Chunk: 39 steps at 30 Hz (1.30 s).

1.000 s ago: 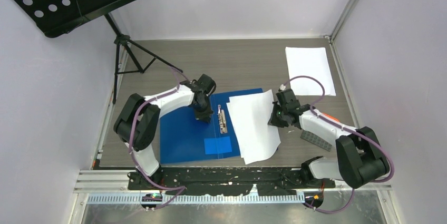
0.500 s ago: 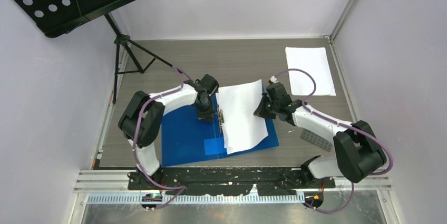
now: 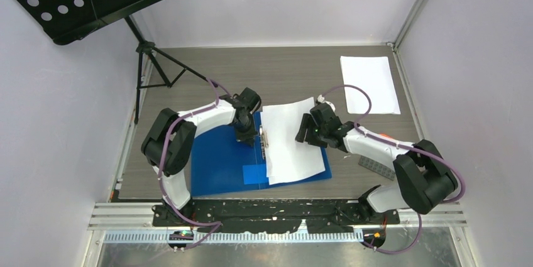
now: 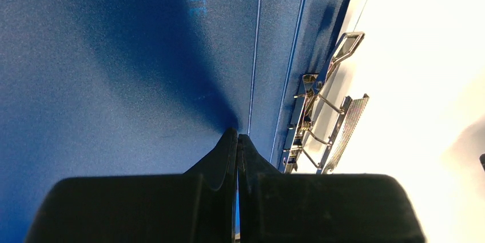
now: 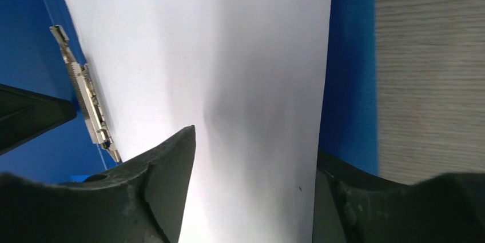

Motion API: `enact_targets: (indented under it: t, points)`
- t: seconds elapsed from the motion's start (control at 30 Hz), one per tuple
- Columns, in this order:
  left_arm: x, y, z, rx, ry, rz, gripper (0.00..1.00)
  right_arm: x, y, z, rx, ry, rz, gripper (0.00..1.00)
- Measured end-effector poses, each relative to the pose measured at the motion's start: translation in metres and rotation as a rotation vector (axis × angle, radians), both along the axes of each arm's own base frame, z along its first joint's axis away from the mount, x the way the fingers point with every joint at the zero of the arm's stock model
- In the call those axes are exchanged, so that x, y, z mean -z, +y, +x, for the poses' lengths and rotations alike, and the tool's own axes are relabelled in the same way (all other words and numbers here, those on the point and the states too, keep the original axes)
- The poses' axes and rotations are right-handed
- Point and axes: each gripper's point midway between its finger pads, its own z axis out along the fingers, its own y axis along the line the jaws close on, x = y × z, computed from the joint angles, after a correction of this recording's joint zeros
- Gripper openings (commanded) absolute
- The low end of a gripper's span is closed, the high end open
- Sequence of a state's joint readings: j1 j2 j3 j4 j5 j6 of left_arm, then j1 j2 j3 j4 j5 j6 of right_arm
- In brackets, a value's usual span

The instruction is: Put the files into the folder

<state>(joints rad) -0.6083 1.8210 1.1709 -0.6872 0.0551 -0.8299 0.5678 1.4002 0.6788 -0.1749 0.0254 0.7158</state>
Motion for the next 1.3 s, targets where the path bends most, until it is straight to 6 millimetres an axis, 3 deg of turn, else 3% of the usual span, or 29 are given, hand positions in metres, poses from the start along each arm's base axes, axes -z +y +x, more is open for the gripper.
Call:
enact_targets:
  t: [0.33, 0.53, 0.63, 0.73, 0.87, 1.1, 1.3]
  points:
    - [-0.002, -0.001, 0.002, 0.013, -0.006, 0.001, 0.0, -0.017, -0.026, 0.006, 0.033, -0.029, -0.148, 0.86]
    - [-0.005, -0.002, 0.004, 0.026, -0.015, -0.001, 0.0, -0.013, -0.063, 0.004, 0.106, -0.004, -0.26, 0.9]
    - [-0.006, -0.001, 0.004, 0.027, -0.016, -0.001, 0.0, -0.017, -0.084, 0.013, 0.168, -0.011, -0.304, 0.91]
    - [-0.01, -0.001, 0.005, 0.041, -0.028, -0.008, 0.0, -0.031, -0.107, 0.037, 0.248, -0.048, -0.353, 0.92]
    - [-0.029, -0.003, 0.006, 0.06, -0.07, -0.036, 0.0, -0.049, -0.144, 0.095, 0.385, -0.104, -0.411, 0.93]
    - [-0.08, -0.02, 0.016, 0.096, -0.174, -0.158, 0.05, -0.029, -0.218, 0.163, 0.575, -0.038, -0.43, 0.93]
    - [-0.116, -0.048, 0.033, 0.126, -0.25, -0.293, 0.14, -0.028, -0.305, 0.194, 0.816, -0.019, -0.329, 0.94]
